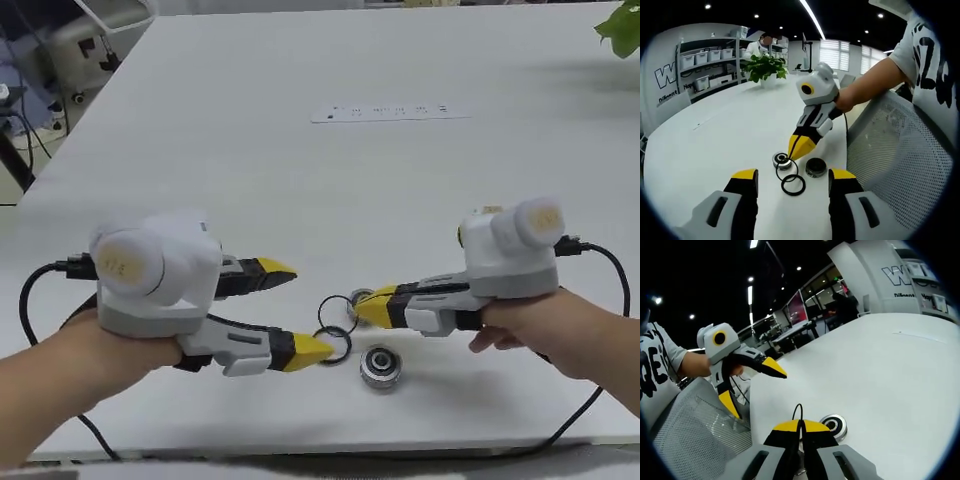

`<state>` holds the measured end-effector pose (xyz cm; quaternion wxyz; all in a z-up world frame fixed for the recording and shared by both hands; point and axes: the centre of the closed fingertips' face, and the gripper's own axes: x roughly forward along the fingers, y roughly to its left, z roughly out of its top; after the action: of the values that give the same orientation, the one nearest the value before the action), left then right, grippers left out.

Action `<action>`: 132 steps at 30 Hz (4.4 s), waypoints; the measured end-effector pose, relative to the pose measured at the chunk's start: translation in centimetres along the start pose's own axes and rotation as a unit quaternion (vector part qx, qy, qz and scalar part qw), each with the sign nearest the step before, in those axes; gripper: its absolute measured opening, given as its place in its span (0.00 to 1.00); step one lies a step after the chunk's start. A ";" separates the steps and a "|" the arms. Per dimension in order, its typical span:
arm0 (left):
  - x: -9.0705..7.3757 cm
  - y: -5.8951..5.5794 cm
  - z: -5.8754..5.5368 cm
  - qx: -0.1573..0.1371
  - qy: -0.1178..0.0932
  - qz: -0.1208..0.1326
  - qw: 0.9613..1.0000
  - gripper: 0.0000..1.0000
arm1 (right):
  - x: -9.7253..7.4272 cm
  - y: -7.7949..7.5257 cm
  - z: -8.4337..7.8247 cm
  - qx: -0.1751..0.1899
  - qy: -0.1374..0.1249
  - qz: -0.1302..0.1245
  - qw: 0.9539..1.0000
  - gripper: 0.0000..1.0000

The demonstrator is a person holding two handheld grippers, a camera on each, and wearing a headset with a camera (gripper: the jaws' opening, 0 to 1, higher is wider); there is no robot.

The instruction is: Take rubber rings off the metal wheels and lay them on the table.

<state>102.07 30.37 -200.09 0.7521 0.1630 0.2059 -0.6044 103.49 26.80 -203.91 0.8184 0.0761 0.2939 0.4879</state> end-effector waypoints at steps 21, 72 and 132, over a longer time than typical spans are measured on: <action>-1.9 0.7 -1.2 -0.013 -0.001 0.031 0.999 0.58 | 1.2 1.2 -1.6 0.008 0.029 0.023 0.999 0.00; -3.5 -0.3 2.2 -0.031 -0.034 0.038 0.998 0.59 | -3.2 0.6 3.3 -0.044 -0.032 -0.038 0.998 0.27; -6.0 -2.9 1.6 -0.041 -0.030 0.068 0.996 0.77 | -11.4 5.1 -1.8 -0.169 0.017 -0.103 0.980 0.76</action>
<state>98.29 34.02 -195.63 0.8036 0.1278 0.1962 -0.5472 94.65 19.47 -198.66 0.8604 -0.1019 0.2274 0.4446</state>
